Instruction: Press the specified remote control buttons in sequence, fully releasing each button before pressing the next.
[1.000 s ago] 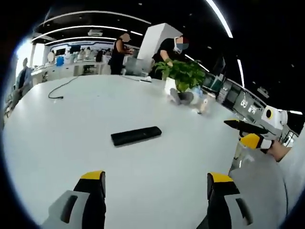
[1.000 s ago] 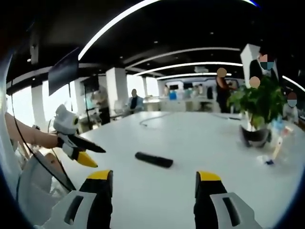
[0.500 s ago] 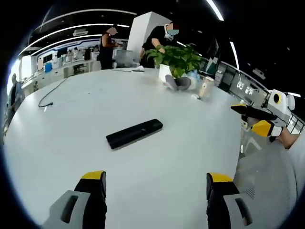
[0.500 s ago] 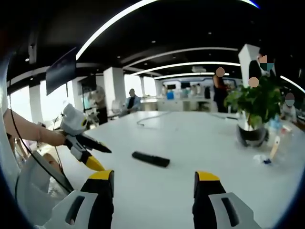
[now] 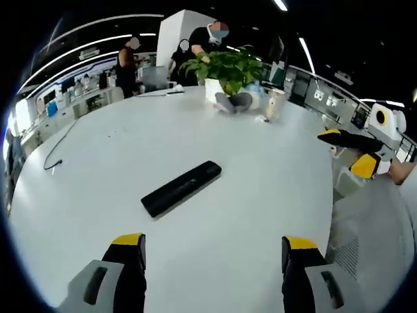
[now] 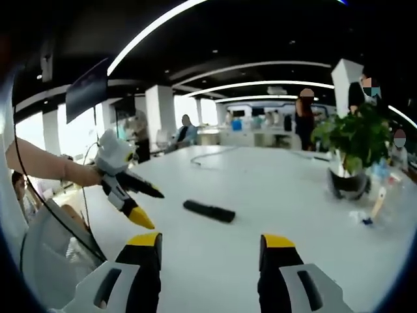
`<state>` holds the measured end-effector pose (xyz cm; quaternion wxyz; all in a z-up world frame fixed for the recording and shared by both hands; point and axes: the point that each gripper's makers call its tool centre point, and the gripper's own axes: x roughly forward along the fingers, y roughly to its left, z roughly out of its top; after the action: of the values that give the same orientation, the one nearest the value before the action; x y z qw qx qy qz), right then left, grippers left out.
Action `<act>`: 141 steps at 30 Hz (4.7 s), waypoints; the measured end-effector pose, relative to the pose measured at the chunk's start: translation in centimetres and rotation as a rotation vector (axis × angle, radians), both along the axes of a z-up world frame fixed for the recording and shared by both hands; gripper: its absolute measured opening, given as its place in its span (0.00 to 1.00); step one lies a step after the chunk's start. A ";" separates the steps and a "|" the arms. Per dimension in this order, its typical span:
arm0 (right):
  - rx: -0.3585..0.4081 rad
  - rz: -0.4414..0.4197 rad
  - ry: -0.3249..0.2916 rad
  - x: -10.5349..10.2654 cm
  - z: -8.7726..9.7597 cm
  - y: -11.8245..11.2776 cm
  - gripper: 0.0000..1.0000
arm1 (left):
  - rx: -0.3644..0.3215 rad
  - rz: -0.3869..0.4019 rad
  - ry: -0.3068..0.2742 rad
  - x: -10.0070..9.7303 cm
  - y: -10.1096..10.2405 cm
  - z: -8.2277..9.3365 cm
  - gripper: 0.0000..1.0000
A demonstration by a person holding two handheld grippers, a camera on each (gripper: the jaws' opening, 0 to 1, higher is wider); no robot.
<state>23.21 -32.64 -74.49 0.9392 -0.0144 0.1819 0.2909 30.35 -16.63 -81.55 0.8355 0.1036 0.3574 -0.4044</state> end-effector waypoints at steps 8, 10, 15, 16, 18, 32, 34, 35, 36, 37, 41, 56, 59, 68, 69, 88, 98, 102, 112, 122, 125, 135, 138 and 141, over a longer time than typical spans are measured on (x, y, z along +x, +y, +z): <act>0.005 -0.006 0.015 0.0 -0.2 0.0 0.57 | -0.010 -0.013 0.025 1.1 -0.4 -0.1 0.89; 0.005 -0.006 0.019 0.0 -0.2 0.0 0.57 | 0.013 -0.032 0.017 1.2 -0.4 -0.1 0.89; 0.003 -0.009 0.023 0.0 -0.3 -0.1 0.57 | 0.043 -0.063 -0.012 1.9 -0.6 0.4 0.88; 0.004 -0.010 0.021 0.0 -0.2 -0.1 0.56 | 0.044 -0.064 -0.012 2.1 -0.7 0.4 0.88; 0.007 -0.011 0.017 0.0 -0.2 -0.2 0.55 | 0.048 -0.073 -0.016 2.5 -0.8 0.6 0.88; 0.059 -0.031 0.000 0.2 0.6 -0.6 0.54 | 0.114 -0.151 -0.076 5.7 -1.3 1.0 0.85; 0.065 -0.039 -0.002 0.2 0.6 -0.7 0.54 | 0.135 -0.168 -0.083 5.7 -1.5 0.9 0.84; 0.070 -0.043 -0.001 0.3 0.6 -0.7 0.54 | 0.146 -0.186 -0.090 5.9 -1.6 0.8 0.84; 0.072 -0.045 0.002 0.3 0.6 -0.8 0.54 | 0.154 -0.196 -0.093 5.9 -1.7 0.8 0.84; 0.074 -0.046 0.006 0.3 0.5 -0.8 0.53 | 0.165 -0.210 -0.093 6.0 -1.8 0.7 0.84; 0.072 -0.043 0.012 0.3 0.4 -0.7 0.53 | 0.192 -0.245 -0.100 6.4 -2.0 0.5 0.83; 0.067 -0.042 0.022 0.3 0.1 -0.8 0.51 | 0.224 -0.266 -0.082 7.2 -1.9 -0.3 0.76; 0.067 -0.038 0.027 0.3 0.0 -0.7 0.51 | 0.228 -0.251 -0.070 7.6 -1.6 -0.6 0.75; 0.052 -0.024 0.039 0.2 -0.3 -0.4 0.51 | 0.276 -0.284 -0.029 7.7 -1.5 -2.1 0.72; 0.054 -0.024 0.041 0.2 -0.3 -0.4 0.51 | 0.287 -0.292 -0.026 7.7 -1.5 -2.3 0.71; 0.051 -0.017 0.064 0.0 -0.6 -0.2 0.48 | 0.332 -0.356 0.003 8.0 -2.5 -3.5 0.70; 0.050 -0.002 0.071 -0.2 -0.8 0.0 0.48 | 0.384 -0.390 0.020 8.3 -2.2 -4.4 0.70; 0.048 0.003 0.079 -0.2 -0.9 0.0 0.47 | 0.406 -0.403 0.035 8.4 -1.9 -4.9 0.71; 0.046 0.003 0.087 -0.2 -1.1 0.0 0.46 | 0.384 -0.413 0.083 8.2 -2.2 -5.1 0.67; 0.048 0.004 0.090 -0.2 -1.1 -0.1 0.45 | 0.383 -0.446 0.093 7.7 -2.5 -5.1 0.60; 0.050 0.008 0.095 -0.2 -1.2 0.0 0.46 | 0.386 -0.453 0.091 7.7 -2.4 -5.1 0.54; 0.045 0.009 0.100 -0.3 -1.3 0.0 0.45 | 0.415 -0.521 0.070 7.1 -2.2 -4.9 0.24; 0.043 0.010 0.101 -0.3 -1.3 0.0 0.44 | 0.415 -0.519 0.071 7.0 -2.1 -4.8 0.24; 0.039 0.012 0.103 -0.3 -1.4 0.0 0.44 | 0.426 -0.577 0.067 6.6 -2.0 -4.8 0.23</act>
<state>22.91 -32.60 -75.84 0.9269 0.0177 0.2242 0.3005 36.99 -18.59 -86.38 0.6346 0.3587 0.4168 -0.5430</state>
